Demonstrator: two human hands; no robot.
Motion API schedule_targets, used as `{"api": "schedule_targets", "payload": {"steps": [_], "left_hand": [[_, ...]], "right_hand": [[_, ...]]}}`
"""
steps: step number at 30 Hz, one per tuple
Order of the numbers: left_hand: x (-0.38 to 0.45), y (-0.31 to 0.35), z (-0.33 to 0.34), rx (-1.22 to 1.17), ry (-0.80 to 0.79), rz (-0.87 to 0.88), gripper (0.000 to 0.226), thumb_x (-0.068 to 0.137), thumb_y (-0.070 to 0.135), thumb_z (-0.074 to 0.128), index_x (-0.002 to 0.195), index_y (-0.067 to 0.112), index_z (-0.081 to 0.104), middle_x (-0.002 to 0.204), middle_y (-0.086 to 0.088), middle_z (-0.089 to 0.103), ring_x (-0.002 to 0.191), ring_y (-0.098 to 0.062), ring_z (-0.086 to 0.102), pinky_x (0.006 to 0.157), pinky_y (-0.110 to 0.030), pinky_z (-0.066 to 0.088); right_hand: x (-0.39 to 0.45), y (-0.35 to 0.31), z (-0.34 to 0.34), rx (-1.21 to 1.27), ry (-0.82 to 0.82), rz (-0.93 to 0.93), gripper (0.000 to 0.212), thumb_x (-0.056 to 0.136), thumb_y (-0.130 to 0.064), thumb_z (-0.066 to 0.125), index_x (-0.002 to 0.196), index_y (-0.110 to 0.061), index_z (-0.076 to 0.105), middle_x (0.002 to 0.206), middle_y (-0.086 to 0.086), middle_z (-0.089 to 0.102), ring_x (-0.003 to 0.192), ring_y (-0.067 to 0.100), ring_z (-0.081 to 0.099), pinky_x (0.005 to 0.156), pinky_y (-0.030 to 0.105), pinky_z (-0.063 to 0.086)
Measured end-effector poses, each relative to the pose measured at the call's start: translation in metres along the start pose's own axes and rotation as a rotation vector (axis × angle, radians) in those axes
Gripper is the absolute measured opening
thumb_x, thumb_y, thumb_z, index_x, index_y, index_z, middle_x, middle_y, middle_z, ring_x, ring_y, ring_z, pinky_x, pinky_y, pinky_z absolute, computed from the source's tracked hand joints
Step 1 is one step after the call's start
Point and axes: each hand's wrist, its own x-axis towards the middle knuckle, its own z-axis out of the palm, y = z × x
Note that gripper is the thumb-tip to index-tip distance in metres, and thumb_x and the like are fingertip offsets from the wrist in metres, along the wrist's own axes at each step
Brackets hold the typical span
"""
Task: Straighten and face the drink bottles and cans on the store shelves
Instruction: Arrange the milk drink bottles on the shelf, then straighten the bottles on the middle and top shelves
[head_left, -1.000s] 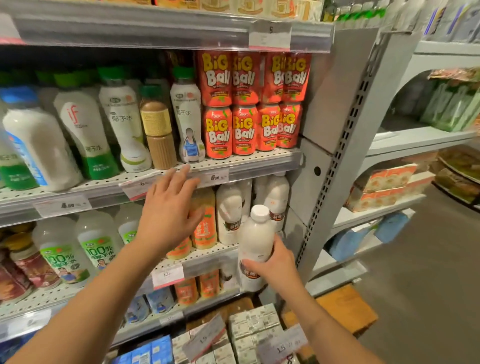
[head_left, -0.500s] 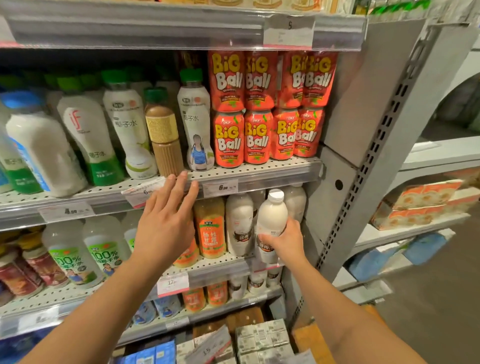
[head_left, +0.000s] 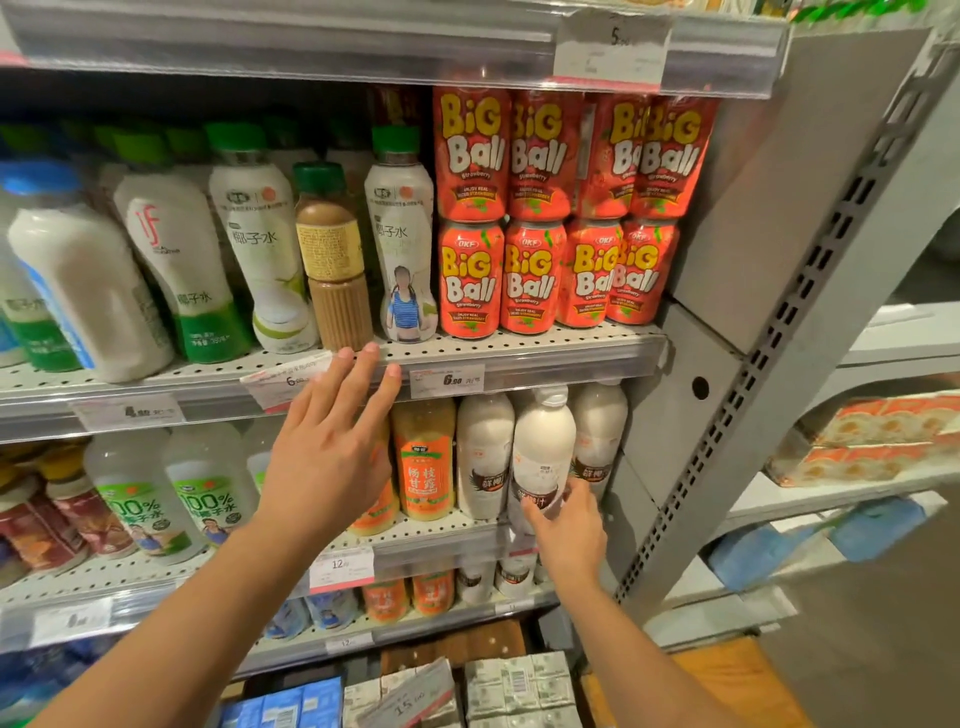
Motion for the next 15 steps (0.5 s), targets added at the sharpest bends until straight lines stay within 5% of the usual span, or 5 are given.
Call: {"api": "schedule_targets", "payload": {"steps": [10, 15], "left_hand": [[0.000, 0.002, -0.004, -0.020, -0.027, -0.018, 0.086, 0.082, 0.023, 0.074, 0.157, 0.013, 0.032, 0.167, -0.011, 0.020, 0.155, -0.031, 0.014, 0.120, -0.052, 0.028], [0.000, 0.003, -0.005, -0.032, -0.029, -0.020, 0.089, 0.080, 0.022, 0.074, 0.158, 0.014, 0.031, 0.167, -0.010, 0.019, 0.155, -0.030, 0.013, 0.121, -0.051, 0.028]], "right_hand": [[0.019, -0.010, 0.001, -0.069, -0.017, 0.025, 0.044, 0.086, -0.044, 0.079, 0.100, -0.015, 0.048, 0.082, -0.004, 0.061, 0.078, 0.020, 0.061, 0.067, 0.031, 0.042], [0.032, -0.010, 0.004, -0.140, -0.030, -0.022, 0.042, 0.086, -0.046, 0.078, 0.095, -0.014, 0.053, 0.085, -0.001, 0.063, 0.081, 0.021, 0.062, 0.072, 0.036, 0.048]]}}
